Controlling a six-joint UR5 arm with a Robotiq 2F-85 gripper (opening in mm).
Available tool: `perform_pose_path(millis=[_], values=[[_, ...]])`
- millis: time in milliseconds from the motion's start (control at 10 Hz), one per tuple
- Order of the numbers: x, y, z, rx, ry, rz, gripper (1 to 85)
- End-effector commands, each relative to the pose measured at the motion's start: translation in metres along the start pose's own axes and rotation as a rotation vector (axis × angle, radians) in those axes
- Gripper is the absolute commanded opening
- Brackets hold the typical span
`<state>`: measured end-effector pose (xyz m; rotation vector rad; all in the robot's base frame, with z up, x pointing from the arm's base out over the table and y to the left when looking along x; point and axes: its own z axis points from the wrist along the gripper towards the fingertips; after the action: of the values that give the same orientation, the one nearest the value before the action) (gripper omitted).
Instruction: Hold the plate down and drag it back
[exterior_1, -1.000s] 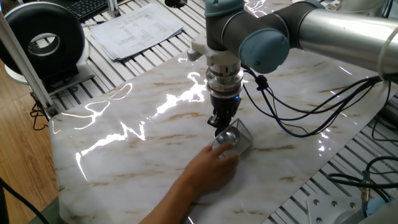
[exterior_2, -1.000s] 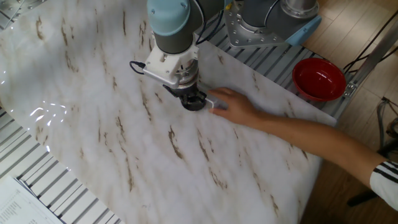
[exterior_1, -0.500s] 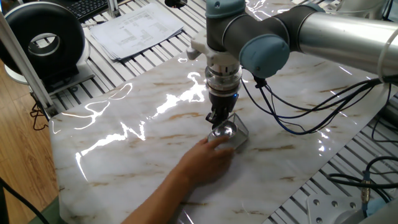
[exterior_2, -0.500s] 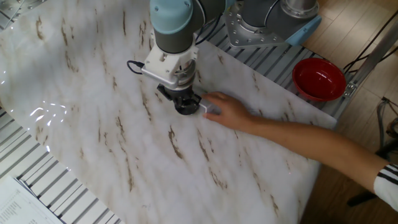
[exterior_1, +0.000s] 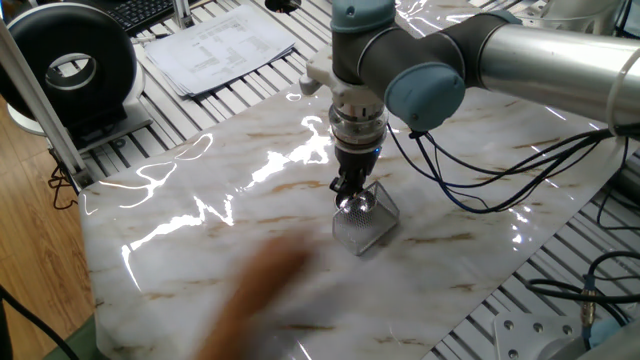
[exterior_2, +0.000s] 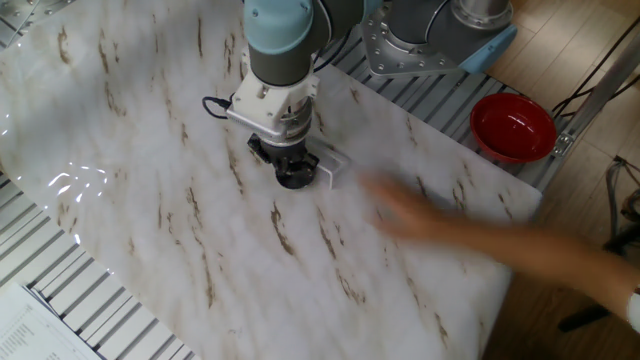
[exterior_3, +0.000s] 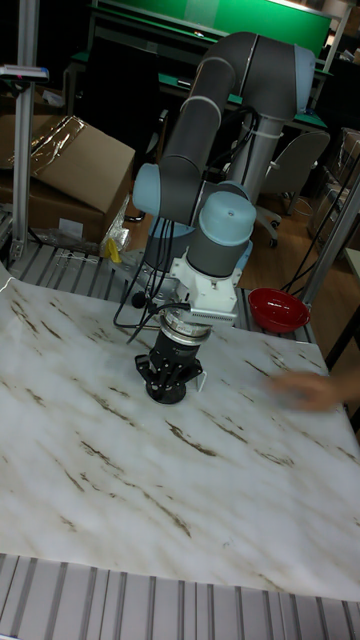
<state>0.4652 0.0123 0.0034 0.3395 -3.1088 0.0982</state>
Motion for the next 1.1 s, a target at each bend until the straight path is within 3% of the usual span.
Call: perform_pose_path(millis=[0, 300, 400, 500, 600, 700, 1000], values=[[-0.004, 0.002, -0.001, -0.011, -0.013, 0.011, 1.3], [0.000, 0.005, 0.000, -0.024, 0.001, 0.028, 1.3], [0.014, 0.017, -0.001, -0.066, 0.058, 0.057, 1.3], [0.037, 0.024, -0.004, -0.090, 0.148, 0.082, 1.3], [0.040, 0.019, -0.004, -0.070, 0.158, 0.084, 1.3], [0.032, 0.018, -0.003, -0.065, 0.128, 0.106, 1.3], [0.033, 0.018, -0.003, -0.064, 0.133, 0.123, 1.3]])
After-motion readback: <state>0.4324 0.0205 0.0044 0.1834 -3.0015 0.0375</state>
